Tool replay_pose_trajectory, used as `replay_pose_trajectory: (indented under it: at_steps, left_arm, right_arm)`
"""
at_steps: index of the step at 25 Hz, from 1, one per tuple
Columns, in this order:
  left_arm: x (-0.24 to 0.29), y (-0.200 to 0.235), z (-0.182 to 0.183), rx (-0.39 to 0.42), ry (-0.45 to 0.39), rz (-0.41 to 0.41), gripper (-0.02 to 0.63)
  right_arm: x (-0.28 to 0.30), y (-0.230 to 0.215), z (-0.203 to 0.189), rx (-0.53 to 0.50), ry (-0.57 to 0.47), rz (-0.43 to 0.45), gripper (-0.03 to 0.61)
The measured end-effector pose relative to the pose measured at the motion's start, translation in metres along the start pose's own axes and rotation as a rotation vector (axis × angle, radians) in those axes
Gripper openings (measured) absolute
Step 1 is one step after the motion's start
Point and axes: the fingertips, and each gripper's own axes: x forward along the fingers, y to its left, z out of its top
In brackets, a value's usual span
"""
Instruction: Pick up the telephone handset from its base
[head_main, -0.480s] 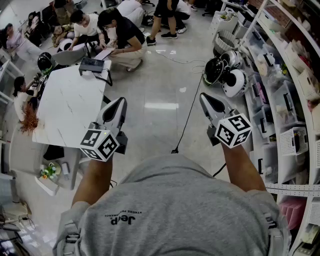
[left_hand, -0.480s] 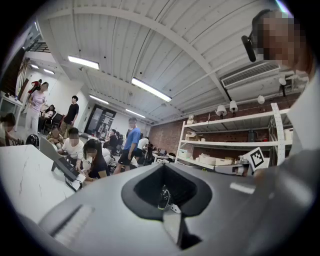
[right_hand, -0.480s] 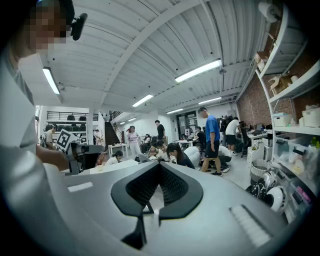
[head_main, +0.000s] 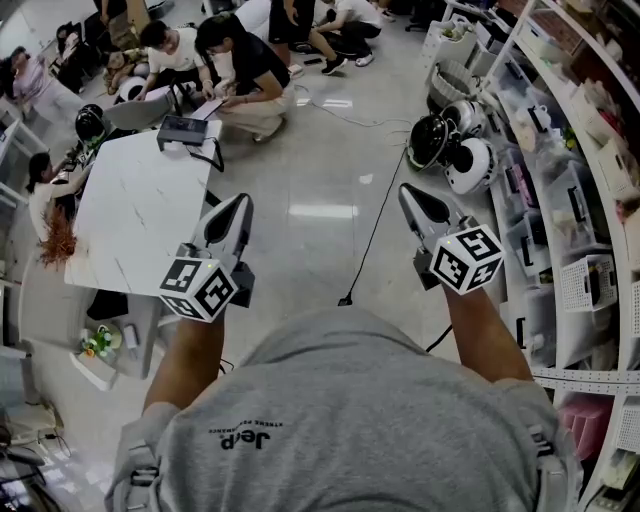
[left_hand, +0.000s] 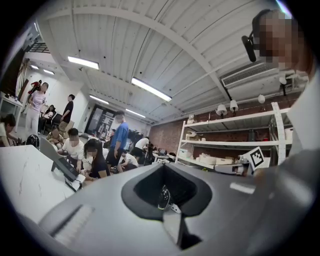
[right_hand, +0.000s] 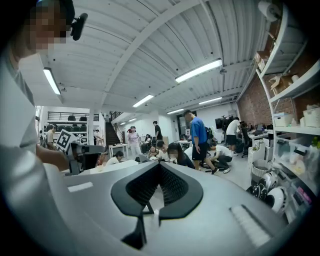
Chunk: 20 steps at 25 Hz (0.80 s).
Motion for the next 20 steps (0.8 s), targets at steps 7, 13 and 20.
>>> replay_pose_trajectory:
  at_steps: [7, 13, 20]
  left_arm:
    - [0.008, -0.005, 0.002, 0.002, 0.001, -0.003, 0.054]
    - [0.016, -0.015, 0.000, 0.004, 0.002, -0.001, 0.054]
    - [0.036, -0.051, -0.001, 0.001, 0.012, -0.037, 0.297]
  right_arm:
    - [0.001, -0.007, 0.002, -0.010, 0.003, 0.004, 0.003]
    - [-0.005, -0.019, 0.005, 0.003, -0.022, 0.006, 0.003]
    - [-0.024, -0.042, 0.009, 0.014, -0.037, 0.047, 0.005]
